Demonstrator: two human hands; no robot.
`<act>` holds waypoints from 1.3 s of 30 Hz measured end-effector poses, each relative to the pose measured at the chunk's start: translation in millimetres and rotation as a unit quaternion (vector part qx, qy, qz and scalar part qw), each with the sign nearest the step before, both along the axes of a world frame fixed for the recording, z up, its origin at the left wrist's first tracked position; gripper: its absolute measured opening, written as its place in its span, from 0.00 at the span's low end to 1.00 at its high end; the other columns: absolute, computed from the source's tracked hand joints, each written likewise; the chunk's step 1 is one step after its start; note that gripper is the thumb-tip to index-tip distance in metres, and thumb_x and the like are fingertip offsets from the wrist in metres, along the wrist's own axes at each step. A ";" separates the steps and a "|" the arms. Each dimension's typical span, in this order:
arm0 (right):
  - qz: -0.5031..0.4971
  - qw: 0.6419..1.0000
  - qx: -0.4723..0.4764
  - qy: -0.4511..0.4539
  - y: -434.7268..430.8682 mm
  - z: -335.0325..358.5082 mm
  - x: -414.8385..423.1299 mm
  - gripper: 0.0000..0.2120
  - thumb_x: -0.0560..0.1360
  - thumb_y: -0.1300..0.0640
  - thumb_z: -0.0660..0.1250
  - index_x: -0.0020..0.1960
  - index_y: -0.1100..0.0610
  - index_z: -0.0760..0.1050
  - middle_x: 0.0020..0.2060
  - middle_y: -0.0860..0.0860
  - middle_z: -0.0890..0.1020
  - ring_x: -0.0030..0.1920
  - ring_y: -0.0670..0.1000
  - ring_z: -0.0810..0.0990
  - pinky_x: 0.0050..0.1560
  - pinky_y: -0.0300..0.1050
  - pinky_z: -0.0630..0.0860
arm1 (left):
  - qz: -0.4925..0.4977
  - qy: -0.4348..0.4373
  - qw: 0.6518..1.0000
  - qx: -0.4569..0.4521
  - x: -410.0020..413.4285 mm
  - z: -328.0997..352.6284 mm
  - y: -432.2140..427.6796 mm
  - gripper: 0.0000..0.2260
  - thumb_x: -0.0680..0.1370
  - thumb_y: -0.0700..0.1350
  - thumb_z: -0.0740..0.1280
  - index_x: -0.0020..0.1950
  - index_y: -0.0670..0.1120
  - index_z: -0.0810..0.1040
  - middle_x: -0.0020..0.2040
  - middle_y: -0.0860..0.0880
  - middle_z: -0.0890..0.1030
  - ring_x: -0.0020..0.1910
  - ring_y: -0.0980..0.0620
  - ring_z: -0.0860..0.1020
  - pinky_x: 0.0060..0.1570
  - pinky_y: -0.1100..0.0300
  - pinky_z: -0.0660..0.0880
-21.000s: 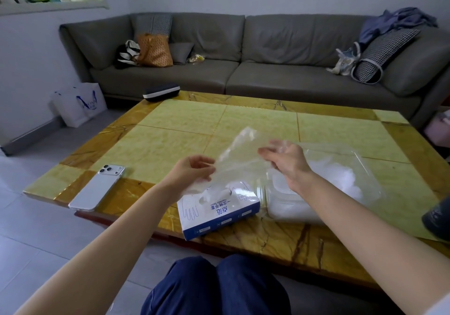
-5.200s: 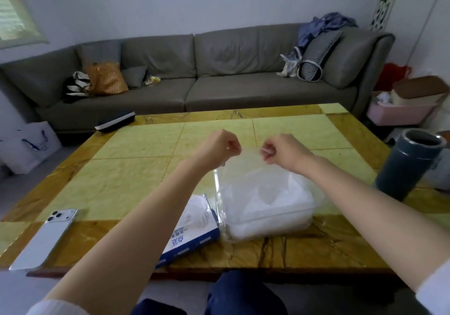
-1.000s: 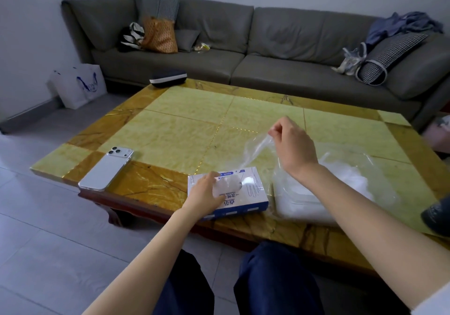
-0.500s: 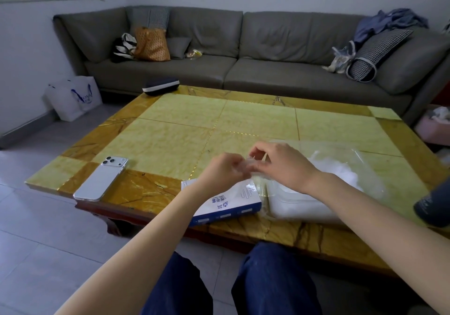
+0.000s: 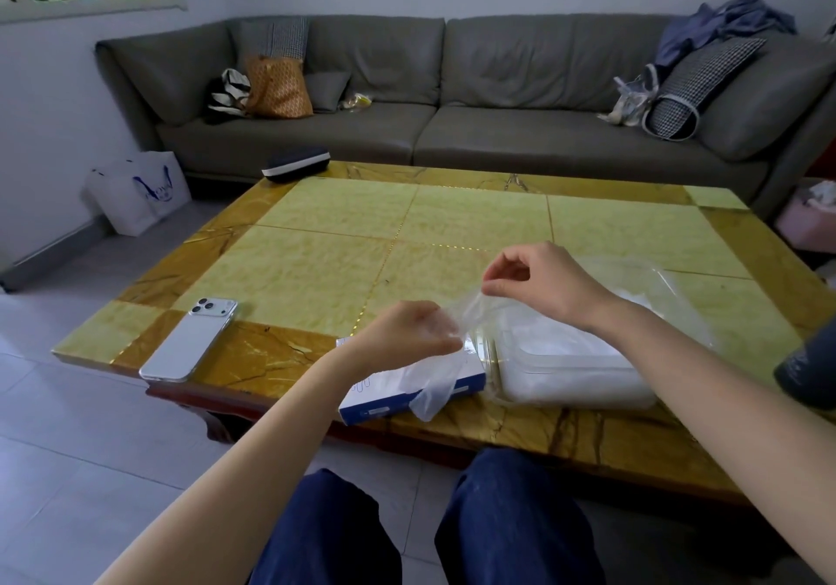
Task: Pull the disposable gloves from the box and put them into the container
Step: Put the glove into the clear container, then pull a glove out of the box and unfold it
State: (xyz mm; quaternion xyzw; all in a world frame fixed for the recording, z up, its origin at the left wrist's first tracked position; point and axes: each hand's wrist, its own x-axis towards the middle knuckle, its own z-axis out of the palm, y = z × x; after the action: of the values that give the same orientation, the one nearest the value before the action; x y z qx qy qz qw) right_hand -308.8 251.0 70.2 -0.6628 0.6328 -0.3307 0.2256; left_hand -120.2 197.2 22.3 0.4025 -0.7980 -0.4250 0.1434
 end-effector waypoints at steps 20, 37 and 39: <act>-0.122 0.936 0.030 -0.330 -0.1 -27.9 7.3 0.13 0.76 0.64 0.65 0.58 0.60 0.65 0.45 0.55 0.78 0.40 0.47 0.80 0.39 0.32 0.76 | 0.137 0.250 0.957 0.057 6.6 12.1 -1.3 0.04 0.79 0.40 0.63 0.45 0.45 0.74 0.39 0.50 0.81 0.37 0.57 0.80 0.44 0.65 0.75; -0.013 0.993 -0.116 0.005 13.0 -6.5 -16.2 0.12 0.76 0.63 0.67 0.57 0.55 0.72 0.39 0.48 0.75 0.38 0.43 0.77 0.40 0.32 0.76 | -0.059 0.035 0.985 -0.157 -31.6 58.1 -14.6 0.12 0.73 0.45 0.71 0.55 0.45 0.77 0.50 0.52 0.79 0.51 0.55 0.76 0.53 0.64 0.73; -0.008 0.991 -0.116 0.060 15.5 -7.5 -21.0 0.11 0.76 0.60 0.66 0.58 0.55 0.75 0.41 0.49 0.76 0.41 0.45 0.77 0.44 0.35 0.75 | -0.066 0.025 0.981 -0.179 -38.2 60.1 -18.2 0.04 0.74 0.42 0.70 0.47 0.43 0.79 0.42 0.54 0.79 0.43 0.57 0.77 0.46 0.69 0.73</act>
State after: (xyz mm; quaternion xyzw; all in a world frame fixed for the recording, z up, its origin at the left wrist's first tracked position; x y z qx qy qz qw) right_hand -329.9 266.5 62.8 -0.6981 0.6080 -0.3631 0.1058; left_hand -158.3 179.0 82.4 0.3059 -0.8822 -0.2936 0.2046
